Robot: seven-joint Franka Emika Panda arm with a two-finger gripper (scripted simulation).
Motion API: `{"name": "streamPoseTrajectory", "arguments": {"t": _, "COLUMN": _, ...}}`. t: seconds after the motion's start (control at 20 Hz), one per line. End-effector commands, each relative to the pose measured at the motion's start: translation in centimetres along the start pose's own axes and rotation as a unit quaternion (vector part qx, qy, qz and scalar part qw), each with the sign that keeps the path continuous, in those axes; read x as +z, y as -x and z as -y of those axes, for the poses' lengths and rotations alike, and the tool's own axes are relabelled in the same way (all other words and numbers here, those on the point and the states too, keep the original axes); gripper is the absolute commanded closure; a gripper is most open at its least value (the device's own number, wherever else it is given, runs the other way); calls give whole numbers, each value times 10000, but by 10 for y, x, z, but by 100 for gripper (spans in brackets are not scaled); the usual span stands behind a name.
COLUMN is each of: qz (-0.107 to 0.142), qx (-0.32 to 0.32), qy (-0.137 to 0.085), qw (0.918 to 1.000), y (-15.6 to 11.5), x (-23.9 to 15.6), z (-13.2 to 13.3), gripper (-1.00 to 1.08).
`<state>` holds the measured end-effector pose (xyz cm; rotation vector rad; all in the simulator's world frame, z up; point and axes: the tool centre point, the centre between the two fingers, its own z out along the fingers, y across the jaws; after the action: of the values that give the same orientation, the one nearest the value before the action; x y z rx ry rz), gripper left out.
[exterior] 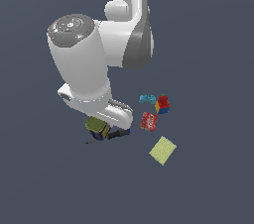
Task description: Pick up a designated object from a clutter of objects.
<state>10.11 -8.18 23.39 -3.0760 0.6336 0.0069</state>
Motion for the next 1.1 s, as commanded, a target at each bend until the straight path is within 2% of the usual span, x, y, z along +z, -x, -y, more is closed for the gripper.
{"name": "streamPoseTrajectory", "arguments": {"t": 0.0, "qz": -18, "qx": -3, "qy": -6, "qw": 10000, "y": -11, "x": -26, "z": -17, "gripper": 108}}
{"name": "streamPoseTrajectory", "arguments": {"t": 0.5, "qz": -20, "qx": -5, "qy": -5, "qw": 10000, "y": -49, "x": -103, "z": -72, "gripper": 108}}
{"name": "streamPoseTrajectory", "arguments": {"t": 1.05, "qz": -22, "qx": -6, "qy": 1, "qw": 10000, "y": -77, "x": -156, "z": -109, "gripper": 108}}
